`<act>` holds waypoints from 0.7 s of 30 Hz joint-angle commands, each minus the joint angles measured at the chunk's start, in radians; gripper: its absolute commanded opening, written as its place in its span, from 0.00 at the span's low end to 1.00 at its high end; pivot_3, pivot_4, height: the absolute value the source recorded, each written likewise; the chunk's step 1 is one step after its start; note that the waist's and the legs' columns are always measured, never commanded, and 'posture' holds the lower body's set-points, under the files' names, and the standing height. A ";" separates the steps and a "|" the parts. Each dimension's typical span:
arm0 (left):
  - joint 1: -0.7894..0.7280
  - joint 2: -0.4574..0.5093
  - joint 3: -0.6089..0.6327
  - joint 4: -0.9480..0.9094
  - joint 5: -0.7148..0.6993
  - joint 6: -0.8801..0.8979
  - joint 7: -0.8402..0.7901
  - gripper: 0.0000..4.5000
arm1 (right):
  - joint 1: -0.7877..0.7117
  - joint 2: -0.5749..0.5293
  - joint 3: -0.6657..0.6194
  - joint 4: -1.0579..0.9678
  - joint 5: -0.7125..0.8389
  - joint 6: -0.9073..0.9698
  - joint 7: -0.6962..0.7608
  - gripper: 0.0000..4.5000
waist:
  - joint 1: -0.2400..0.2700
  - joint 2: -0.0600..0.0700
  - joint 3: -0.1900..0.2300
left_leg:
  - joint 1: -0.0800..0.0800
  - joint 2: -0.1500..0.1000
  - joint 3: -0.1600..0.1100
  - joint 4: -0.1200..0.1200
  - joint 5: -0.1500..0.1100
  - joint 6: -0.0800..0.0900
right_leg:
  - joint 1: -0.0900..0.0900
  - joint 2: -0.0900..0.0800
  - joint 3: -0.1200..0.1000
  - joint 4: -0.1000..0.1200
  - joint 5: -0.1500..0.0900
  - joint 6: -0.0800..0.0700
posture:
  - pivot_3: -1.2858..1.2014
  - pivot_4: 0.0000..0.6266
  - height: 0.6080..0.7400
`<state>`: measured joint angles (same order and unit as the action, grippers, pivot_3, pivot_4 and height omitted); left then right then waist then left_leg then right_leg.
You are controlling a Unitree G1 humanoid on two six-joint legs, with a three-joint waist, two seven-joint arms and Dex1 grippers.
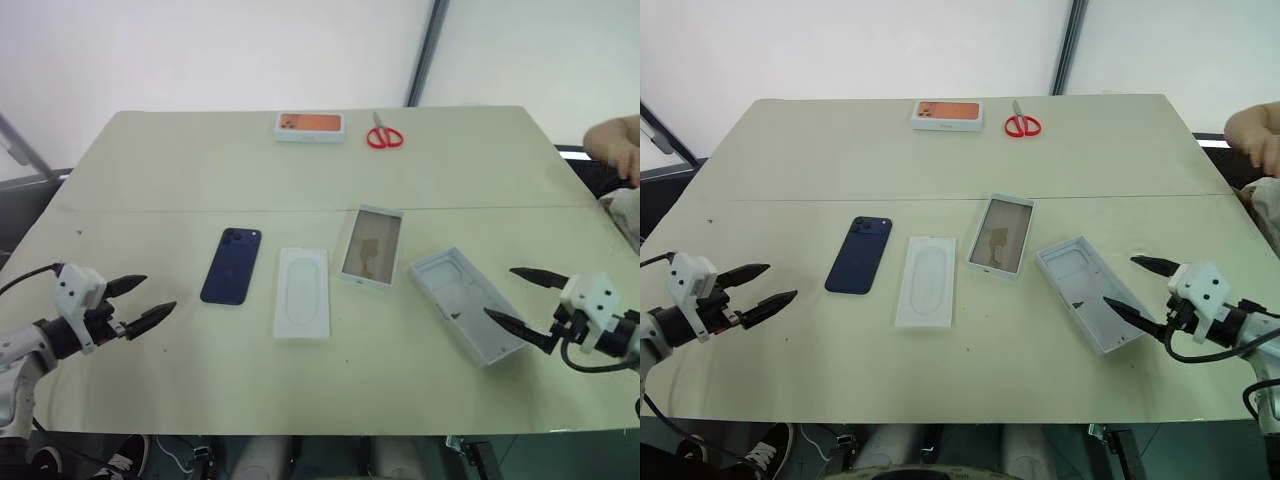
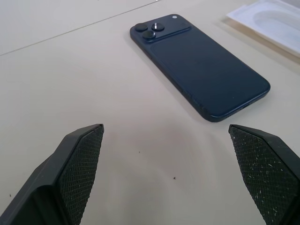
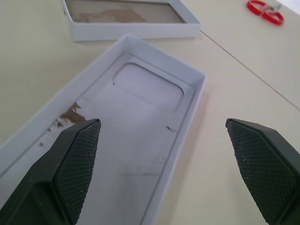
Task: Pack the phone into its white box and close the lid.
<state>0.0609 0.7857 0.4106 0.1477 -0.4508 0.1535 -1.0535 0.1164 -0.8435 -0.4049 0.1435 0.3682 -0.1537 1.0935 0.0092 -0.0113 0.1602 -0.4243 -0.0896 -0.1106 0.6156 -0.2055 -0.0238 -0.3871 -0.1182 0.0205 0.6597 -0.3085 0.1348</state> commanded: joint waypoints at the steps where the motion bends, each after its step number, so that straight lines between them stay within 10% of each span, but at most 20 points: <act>1: -0.029 0.008 0.030 0.006 -0.011 -0.036 -0.001 1.00 | -0.001 -0.022 -0.038 -0.003 0.011 -0.027 0.009 1.00 | 0.000 0.000 0.000 | 0.000 0.000 0.000 0.000 0.000 0.000 | 0.000 0.000 0.000 0.000 0.000 0.000 | 0.52 0.24 1.00; 21: -0.014 -0.008 0.016 -0.020 -0.016 -0.018 0.004 1.00 | 0.055 -0.053 -0.071 -0.030 0.083 0.079 0.140 1.00 | -0.001 0.000 0.000 | 0.000 0.000 0.000 0.000 0.000 0.000 | 0.000 -0.001 0.000 0.000 0.000 0.000 | 0.52 0.24 1.00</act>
<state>0.0454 0.7739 0.4102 0.1546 -0.4497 0.1406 -1.0442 0.1761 -0.8895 -0.4428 0.1227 0.4497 -0.0514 1.2346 0.0081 -0.0113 0.1602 -0.4243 -0.0892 -0.1105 0.6155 -0.2057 -0.0238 -0.3871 -0.1188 0.0206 0.6594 -0.3085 0.1347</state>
